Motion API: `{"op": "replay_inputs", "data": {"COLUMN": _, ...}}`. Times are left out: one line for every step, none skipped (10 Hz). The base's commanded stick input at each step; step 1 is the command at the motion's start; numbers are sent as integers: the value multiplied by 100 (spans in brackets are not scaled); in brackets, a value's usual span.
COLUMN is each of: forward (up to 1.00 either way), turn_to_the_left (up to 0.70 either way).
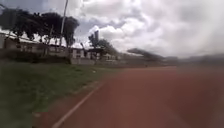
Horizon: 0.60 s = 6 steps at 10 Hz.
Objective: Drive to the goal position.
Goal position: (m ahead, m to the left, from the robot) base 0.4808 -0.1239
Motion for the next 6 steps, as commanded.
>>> {"op": "replay_inputs", "data": {"forward": 100, "turn_to_the_left": 0}}
{"op": "replay_inputs", "data": {"forward": 100, "turn_to_the_left": 0}}
{"op": "replay_inputs", "data": {"forward": 100, "turn_to_the_left": 0}}
{"op": "replay_inputs", "data": {"forward": 100, "turn_to_the_left": 0}}
{"op": "replay_inputs", "data": {"forward": 100, "turn_to_the_left": 0}}
{"op": "replay_inputs", "data": {"forward": 100, "turn_to_the_left": 0}}
